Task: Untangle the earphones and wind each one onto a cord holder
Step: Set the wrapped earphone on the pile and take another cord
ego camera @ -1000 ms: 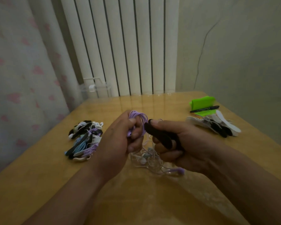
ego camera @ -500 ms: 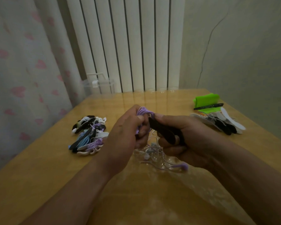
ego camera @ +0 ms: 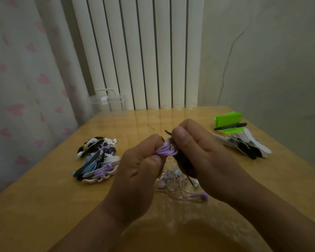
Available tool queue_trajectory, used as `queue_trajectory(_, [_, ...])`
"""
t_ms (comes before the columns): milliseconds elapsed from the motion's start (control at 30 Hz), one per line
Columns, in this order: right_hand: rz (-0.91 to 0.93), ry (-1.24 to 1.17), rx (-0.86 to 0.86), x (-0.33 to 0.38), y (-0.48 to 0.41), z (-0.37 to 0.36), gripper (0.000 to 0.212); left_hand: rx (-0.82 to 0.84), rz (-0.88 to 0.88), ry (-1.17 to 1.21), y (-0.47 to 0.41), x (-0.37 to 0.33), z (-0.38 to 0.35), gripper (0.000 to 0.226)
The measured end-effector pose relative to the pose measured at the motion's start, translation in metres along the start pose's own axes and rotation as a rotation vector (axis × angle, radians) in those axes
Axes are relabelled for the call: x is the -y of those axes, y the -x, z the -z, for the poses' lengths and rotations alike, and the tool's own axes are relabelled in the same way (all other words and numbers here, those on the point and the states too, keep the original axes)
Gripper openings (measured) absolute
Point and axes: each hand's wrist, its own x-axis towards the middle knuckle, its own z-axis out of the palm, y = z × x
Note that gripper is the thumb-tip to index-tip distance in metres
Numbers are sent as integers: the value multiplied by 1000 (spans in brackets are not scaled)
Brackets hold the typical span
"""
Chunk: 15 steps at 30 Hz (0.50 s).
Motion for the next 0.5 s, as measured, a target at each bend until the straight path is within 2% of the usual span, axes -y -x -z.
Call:
queue_trajectory(100, [93, -60, -28, 3, 2, -3, 32, 39, -136, -66, 3, -2, -5, 27])
queue_trajectory(233, [126, -179, -74, 4, 7, -12, 38, 18, -256, -232, 4, -1, -4, 32])
queue_trajectory(333, [7, -317, -135, 10, 8, -19, 53, -1, -320, -438, 3, -4, -4, 24])
queue_trajectory(400, [-110, -363, -164, 11, 6, -18, 48, 27, -296, -533, 3, -7, -6, 10])
queue_trajectory(500, [-232, -426, -125, 6, 3, -11, 36, 88, -181, -673, 3, -7, -5, 42])
